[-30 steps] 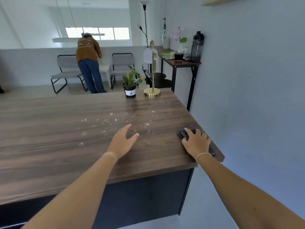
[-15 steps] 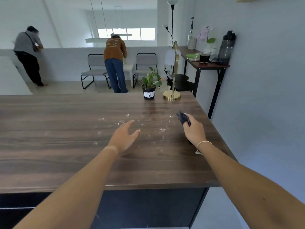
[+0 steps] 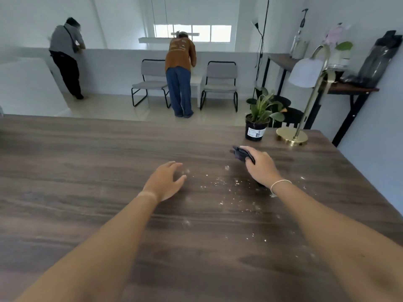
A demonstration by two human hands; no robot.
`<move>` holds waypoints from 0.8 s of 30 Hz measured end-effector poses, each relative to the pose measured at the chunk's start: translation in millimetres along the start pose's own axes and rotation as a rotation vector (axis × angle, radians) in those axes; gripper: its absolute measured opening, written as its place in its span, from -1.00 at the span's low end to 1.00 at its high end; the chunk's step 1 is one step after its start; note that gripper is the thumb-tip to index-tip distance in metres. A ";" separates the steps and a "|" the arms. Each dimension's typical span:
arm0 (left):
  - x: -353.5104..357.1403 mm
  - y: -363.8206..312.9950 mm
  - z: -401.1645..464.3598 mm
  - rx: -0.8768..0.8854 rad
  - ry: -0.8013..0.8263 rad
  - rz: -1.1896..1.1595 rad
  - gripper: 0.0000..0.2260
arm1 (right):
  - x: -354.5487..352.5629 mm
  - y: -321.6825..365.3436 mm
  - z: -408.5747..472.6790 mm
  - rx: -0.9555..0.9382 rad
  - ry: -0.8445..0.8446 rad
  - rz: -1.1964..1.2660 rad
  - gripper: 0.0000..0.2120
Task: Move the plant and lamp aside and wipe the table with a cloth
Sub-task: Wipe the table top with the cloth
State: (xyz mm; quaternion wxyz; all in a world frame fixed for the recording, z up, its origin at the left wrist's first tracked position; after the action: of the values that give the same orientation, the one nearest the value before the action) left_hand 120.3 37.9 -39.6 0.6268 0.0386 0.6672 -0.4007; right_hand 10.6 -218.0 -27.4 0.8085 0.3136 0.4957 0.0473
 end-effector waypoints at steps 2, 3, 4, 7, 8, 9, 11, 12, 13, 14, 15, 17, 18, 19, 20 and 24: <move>-4.6 25.3 9.6 0.013 0.009 0.055 -0.54 | 20.5 18.3 16.6 -0.065 0.013 -0.021 -0.59; -7.0 38.4 15.0 0.016 0.001 0.074 -0.54 | 31.6 27.4 25.5 -0.094 0.017 -0.026 -0.59; -8.3 48.9 18.8 0.014 -0.002 0.092 -0.54 | 41.4 35.2 33.8 -0.121 0.023 -0.036 -0.59; -5.1 68.6 25.3 0.014 -0.006 0.141 -0.53 | 68.0 55.7 53.2 -0.200 0.077 -0.096 -0.58; -3.2 71.7 27.6 0.023 -0.007 0.161 -0.53 | 77.9 60.9 58.3 -0.220 0.098 -0.108 -0.58; -1.3 73.9 30.9 0.041 -0.007 0.186 -0.52 | 88.6 65.4 62.4 -0.231 0.122 -0.116 -0.58; 1.3 75.5 33.8 0.062 -0.001 0.227 -0.52 | 112.6 70.7 65.8 -0.239 0.169 -0.150 -0.59; 1.7 75.7 34.1 0.063 0.002 0.236 -0.52 | 121.7 72.3 66.1 -0.237 0.180 -0.181 -0.59; 2.0 76.3 34.5 0.064 0.004 0.238 -0.51 | 126.7 73.9 65.9 -0.232 0.183 -0.208 -0.60; 2.4 77.1 35.0 0.063 0.007 0.239 -0.51 | 128.0 75.5 64.6 -0.234 0.182 -0.221 -0.61; 3.2 78.0 35.2 0.063 0.011 0.244 -0.51 | 126.5 77.4 60.9 -0.245 0.195 -0.211 -0.61; 4.4 78.7 35.6 0.066 0.018 0.261 -0.51 | 119.3 82.6 42.5 -0.317 0.268 -0.143 -0.60; 4.6 78.6 35.3 0.065 0.021 0.269 -0.51 | 115.0 85.5 26.9 -0.383 0.325 -0.102 -0.59; 4.8 78.2 35.0 0.064 0.024 0.277 -0.51 | 109.0 87.2 9.5 -0.459 0.380 -0.068 -0.57; 4.8 78.3 35.1 0.064 0.029 0.283 -0.51 | 102.5 85.4 -5.3 -0.528 0.421 -0.049 -0.57; 5.8 76.7 33.4 0.068 0.042 0.297 -0.52 | 86.1 63.7 2.2 -0.530 0.400 -0.042 -0.59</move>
State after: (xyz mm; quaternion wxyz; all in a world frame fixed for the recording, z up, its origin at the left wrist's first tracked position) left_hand 188.4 67.6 -78.3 0.6635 0.1664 0.6530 -0.3251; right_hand 70.7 -134.8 -57.9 0.7493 0.0666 0.6216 0.2186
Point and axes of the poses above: each hand's wrist, its own z-axis towards the middle knuckle, its own x-axis out of the palm, y = z × x, the point moved 4 cm from there along z, towards the middle knuckle, and after that the axes turned 3 degrees about -y, right-handed, at the moved point
